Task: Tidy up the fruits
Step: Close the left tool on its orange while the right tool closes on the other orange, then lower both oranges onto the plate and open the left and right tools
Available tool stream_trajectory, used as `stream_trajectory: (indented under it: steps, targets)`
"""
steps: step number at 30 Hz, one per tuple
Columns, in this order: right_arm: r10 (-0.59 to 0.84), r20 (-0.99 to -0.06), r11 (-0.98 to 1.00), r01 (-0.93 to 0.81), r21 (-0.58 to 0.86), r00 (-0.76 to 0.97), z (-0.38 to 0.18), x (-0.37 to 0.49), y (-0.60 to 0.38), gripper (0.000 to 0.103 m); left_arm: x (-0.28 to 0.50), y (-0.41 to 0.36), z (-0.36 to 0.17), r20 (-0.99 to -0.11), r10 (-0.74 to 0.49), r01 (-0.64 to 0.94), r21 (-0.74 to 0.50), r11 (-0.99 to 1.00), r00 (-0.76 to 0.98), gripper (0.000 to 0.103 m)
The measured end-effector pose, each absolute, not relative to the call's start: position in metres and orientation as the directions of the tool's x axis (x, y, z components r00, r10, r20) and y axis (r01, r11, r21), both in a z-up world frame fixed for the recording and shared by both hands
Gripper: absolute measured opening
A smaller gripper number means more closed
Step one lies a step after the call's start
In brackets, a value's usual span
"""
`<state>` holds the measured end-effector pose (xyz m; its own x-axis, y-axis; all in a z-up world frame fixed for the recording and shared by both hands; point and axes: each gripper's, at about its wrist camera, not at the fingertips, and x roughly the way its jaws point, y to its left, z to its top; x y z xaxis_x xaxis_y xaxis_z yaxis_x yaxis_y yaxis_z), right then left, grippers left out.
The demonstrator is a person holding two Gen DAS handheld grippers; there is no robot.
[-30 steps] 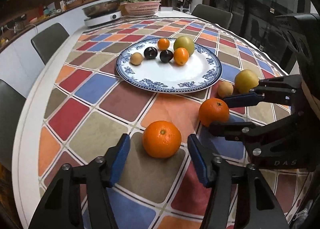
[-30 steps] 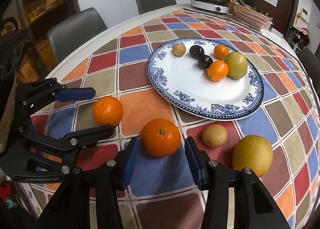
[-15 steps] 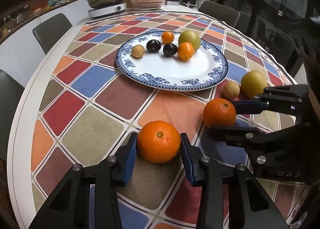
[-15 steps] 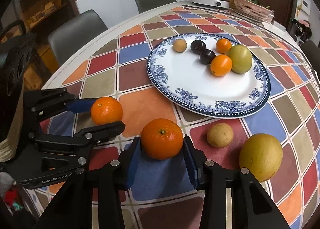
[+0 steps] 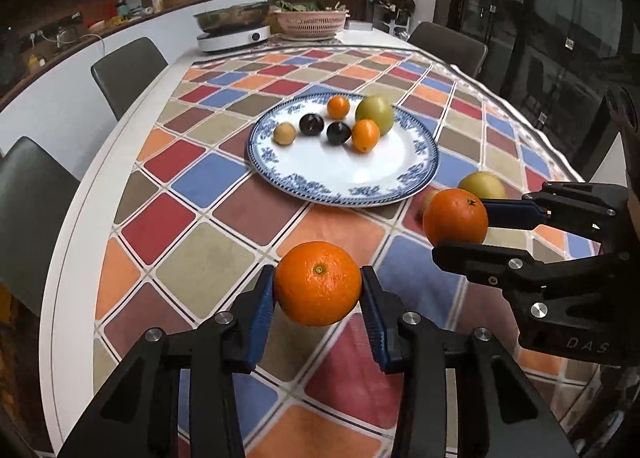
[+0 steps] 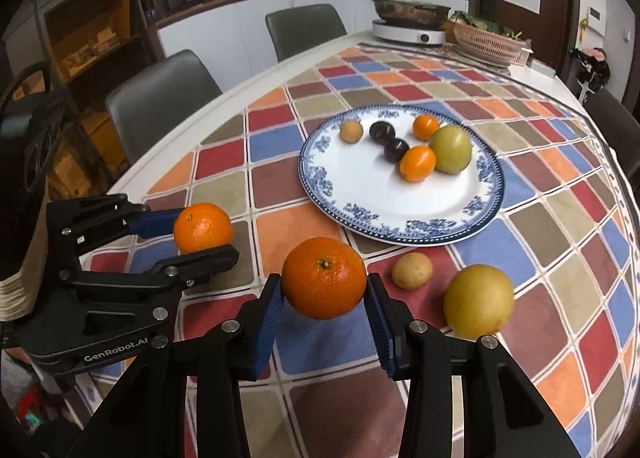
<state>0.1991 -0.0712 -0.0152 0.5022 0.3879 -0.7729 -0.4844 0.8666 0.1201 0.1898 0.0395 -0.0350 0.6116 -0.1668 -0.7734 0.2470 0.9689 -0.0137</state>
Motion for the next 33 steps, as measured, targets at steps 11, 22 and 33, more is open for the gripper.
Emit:
stream_trajectory:
  steps: [11, 22, 33]
  targets:
    - [0.403, -0.705, 0.871, -0.482, 0.099, 0.583, 0.024, 0.183, -0.092, 0.042, 0.177, 0.021, 0.004, -0.708, -0.186, 0.270, 0.007, 0.963, 0.682, 0.041]
    - [0.398, -0.656, 0.881, -0.466, 0.078, 0.641, 0.059, 0.197, -0.109, 0.042, 0.190, 0.010, 0.039, -0.658, -0.172, 0.260, 0.037, 0.965, 0.733, 0.041]
    - [0.378, -0.673, 0.886, -0.460, 0.063, 0.636, 0.076, 0.239, -0.114, 0.042, 0.229, 0.007, 0.053, -0.663, -0.164, 0.256, 0.043, 0.966, 0.730, 0.041]
